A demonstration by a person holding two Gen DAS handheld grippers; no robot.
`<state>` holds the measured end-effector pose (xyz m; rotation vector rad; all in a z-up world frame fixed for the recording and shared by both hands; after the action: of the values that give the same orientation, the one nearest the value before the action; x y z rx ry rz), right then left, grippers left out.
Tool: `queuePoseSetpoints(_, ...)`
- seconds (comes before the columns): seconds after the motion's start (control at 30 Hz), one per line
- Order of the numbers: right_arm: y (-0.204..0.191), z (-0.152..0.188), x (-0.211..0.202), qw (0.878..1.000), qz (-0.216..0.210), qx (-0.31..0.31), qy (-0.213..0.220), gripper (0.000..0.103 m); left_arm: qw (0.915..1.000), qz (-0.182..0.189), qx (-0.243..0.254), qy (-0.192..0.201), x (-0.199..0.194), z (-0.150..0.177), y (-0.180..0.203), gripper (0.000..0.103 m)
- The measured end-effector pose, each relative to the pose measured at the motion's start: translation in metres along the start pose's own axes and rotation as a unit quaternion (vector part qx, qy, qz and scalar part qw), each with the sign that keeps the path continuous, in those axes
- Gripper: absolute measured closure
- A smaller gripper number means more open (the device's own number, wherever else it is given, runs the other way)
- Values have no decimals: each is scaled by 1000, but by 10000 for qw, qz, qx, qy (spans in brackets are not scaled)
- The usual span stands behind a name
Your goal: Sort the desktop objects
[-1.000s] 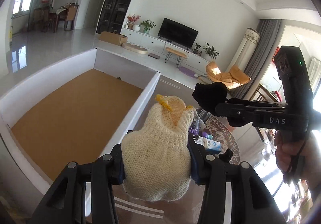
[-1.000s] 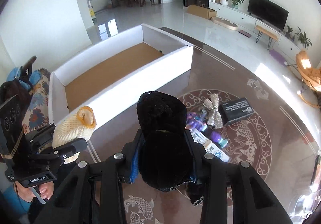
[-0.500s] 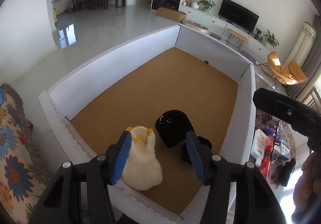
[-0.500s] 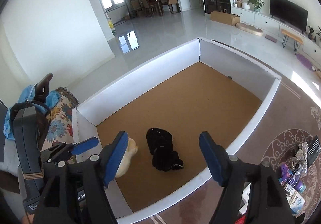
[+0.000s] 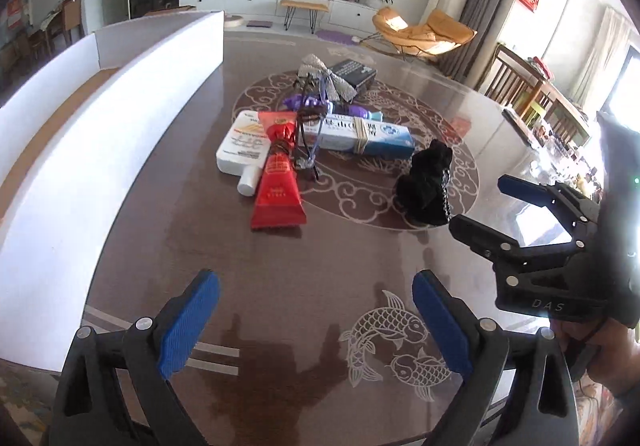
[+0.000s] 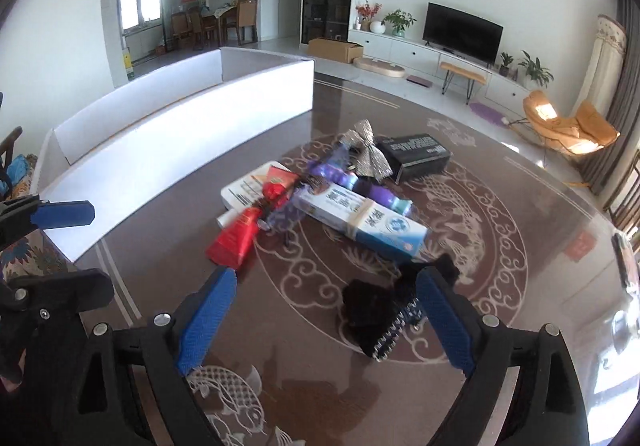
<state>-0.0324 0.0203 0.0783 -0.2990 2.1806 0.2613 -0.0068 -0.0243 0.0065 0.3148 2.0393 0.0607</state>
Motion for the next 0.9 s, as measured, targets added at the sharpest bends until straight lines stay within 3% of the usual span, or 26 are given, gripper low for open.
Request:
queuePoseSetpoints(0.13,41,36,10,9988,205,282,-353,11,9988,-383,66,-291,34,7,10,5)
queuePoseSetpoints(0.3,37,50,31,9981,336,166,-489,11,9977,-585,-26,-344,55,-1,2,5)
queuePoseSetpoints(0.53,40,47,49,9975,461,227,-491,8,9945,-1049,7,-17,67,-9,-2,1)
queuePoseSetpoints(0.6,42,48,50,9973,529,272,-442,0,9946,-1035,28,42,72,-13,-2,0)
queuePoseSetpoints(0.77,56,54,54,9965,103,702,-450,0,9948,-1005,95,152,80,-28,-8,0)
queuePoseSetpoints(0.9,55,54,54,9964,93,714,-454,0,9947,-1006,85,213,85,-43,-15,0)
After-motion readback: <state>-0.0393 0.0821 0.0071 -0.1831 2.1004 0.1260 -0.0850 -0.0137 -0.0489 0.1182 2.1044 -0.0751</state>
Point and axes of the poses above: each gripper's, at about its wrist camera, not at the fingertips, and x roughly the way its jaws point, y to its right, z to its underside, the point moved 1 cm from there along x, roughly the way its jaws point, and after that the axes turned 5 degrees about -y, right-handed, at the moved point
